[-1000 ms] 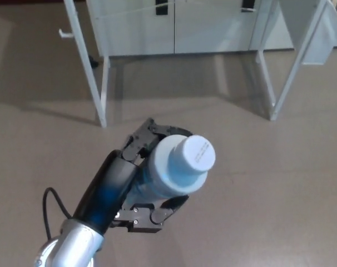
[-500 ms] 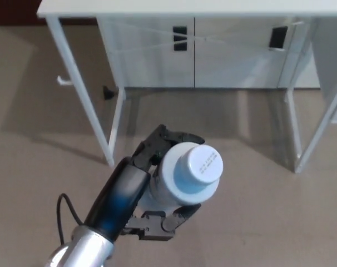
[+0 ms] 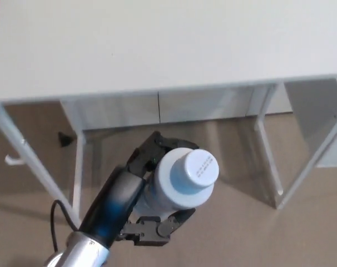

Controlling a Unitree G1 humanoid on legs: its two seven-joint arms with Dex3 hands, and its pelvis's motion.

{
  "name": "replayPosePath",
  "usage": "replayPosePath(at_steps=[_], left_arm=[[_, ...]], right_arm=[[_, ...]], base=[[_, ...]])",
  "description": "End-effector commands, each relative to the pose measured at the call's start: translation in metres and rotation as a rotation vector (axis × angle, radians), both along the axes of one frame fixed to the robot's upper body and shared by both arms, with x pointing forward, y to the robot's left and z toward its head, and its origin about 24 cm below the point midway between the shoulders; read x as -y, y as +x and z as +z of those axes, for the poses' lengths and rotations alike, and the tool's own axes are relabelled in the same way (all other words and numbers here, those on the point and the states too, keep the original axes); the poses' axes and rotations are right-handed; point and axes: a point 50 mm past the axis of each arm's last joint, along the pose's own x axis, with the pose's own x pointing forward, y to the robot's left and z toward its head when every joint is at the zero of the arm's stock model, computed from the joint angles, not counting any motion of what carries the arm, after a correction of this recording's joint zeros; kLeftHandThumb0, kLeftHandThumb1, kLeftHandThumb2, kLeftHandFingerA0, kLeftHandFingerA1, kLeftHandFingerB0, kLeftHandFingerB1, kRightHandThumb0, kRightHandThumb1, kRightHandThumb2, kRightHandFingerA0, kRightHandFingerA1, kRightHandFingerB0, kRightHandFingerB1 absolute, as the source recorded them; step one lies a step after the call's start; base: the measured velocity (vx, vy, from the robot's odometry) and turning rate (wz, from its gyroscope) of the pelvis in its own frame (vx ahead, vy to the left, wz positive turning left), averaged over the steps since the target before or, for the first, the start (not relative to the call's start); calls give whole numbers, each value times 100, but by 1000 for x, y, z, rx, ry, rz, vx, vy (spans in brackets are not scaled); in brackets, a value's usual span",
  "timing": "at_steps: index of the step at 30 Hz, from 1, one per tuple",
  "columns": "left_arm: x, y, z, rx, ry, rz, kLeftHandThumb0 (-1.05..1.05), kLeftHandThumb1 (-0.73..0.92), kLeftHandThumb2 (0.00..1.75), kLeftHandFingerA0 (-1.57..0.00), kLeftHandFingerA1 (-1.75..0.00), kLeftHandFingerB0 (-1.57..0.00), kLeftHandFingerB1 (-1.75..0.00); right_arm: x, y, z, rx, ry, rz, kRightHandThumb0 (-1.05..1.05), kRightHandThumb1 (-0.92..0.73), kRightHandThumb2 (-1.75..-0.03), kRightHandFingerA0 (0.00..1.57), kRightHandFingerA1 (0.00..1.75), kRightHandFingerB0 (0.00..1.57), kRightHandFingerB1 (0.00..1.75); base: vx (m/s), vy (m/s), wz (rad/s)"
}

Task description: The robot picks up a bottle from a person using its left hand and walk towards the table in frontand put the bottle on the table.

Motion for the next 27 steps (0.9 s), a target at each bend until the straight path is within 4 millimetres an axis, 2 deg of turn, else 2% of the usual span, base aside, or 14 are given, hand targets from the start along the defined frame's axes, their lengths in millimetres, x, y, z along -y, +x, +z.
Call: replayPosePath(at_steps=[1,3,6,9,12,15,16,23,24,27], left_arm=[[-1,-4,4,36,-5,-10,0,73,80,-104,-141,-83,-109],[-1,-1,6,47,-1,-7,1,72,79,-104,-141,-83,-105],[-1,-4,4,45,-1,-9,-2,73,79,-105,-140,-83,-104],[-2,3,6,61,10,-2,-3,74,76,-107,-139,-83,-102],[-3,3,5,47,-6,0,-5,75,74,-109,-139,-84,-100],[-4,3,6,47,-17,3,-2,73,79,-105,-139,-83,-104],[-5,2,7,53,-11,4,-1,72,80,-105,-139,-83,-104],[-9,0,10,67,1,19,-1,72,80,-106,-137,-84,-102],[-10,2,11,70,-5,23,-1,73,80,-105,-138,-83,-104],[-11,1,12,63,-18,27,-2,74,79,-106,-140,-84,-104]], right_arm=[[3,-9,-1,-22,-12,-1,-35,-56,-57,73,43,65,41],[3,-4,1,1,-5,-4,-34,-55,-57,72,43,65,42],[6,-8,1,-14,-12,3,-35,-56,-56,73,43,65,41],[7,0,3,-5,-5,-8,-33,-55,-56,72,42,65,42],[7,0,2,-17,-11,-15,-36,-56,-56,72,42,64,41],[5,-2,0,-21,7,-29,-34,-56,-56,72,42,64,41],[6,-3,0,-28,4,-25,-36,-47,-81,65,59,51,52],[6,-11,-2,-59,-3,-6,-36,-47,-81,65,59,52,53],[6,-9,-2,-61,-7,-8,-37,-57,-57,71,42,63,41],[6,-11,-3,-69,-6,-17,-34,-56,-56,72,42,64,41]], base=[[451,119,10],[453,103,17],[461,68,43],[234,-290,12],[171,-212,0],[51,-77,-1],[81,-51,-5],[77,17,-7],[71,89,15],[97,164,18]])
